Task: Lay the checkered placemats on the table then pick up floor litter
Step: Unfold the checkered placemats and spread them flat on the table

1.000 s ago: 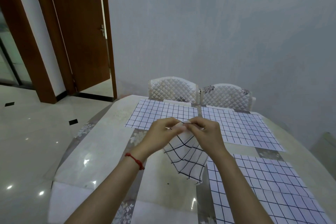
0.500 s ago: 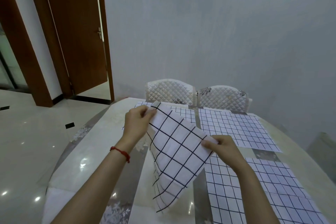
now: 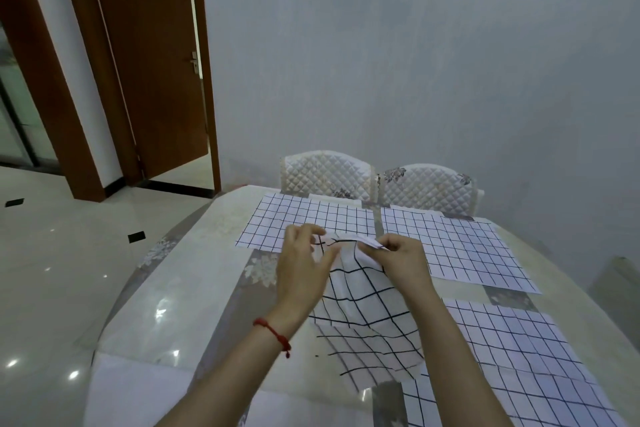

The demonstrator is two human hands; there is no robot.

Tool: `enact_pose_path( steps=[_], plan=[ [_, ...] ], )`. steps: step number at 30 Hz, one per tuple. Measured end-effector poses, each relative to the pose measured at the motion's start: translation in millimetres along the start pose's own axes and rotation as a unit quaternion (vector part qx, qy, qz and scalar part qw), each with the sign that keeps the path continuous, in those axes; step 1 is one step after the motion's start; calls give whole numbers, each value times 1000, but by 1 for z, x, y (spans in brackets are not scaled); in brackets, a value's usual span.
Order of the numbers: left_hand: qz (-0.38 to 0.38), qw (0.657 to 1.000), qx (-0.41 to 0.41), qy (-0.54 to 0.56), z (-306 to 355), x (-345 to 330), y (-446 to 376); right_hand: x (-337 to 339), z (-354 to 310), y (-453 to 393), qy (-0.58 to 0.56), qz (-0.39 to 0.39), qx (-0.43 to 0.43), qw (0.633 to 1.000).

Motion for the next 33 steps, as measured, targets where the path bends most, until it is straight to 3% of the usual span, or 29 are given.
enact_pose_path(
  steps=[8,16,21,24,33],
  plan=[
    [-25,992,-124,29,20,-7,-2,-13,-7,6,-8,-27,7,1000],
    [9,989,-144,-3,12,10,-10,-7,-4,9,26,-81,15,996],
    [32,994,-108,-8,-4,36,-22,28,3,0,-6,12,15,1000],
    [50,998,-42,-13,-25,53,-26,48,8,-8,15,73,18,997],
    [43,984,137,104,-84,65,-14,67,12,-19,50,144,18,988]
  ],
)
Point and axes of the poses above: each hand's wrist, its own y-axis away from the middle knuckle, its own x-axis out of the back of the hand, z = x × y, the point moved 8 cm from there along -y, towards the middle knuckle, and after that the axes turned 12 degrees about -x, right-handed, at the moved point
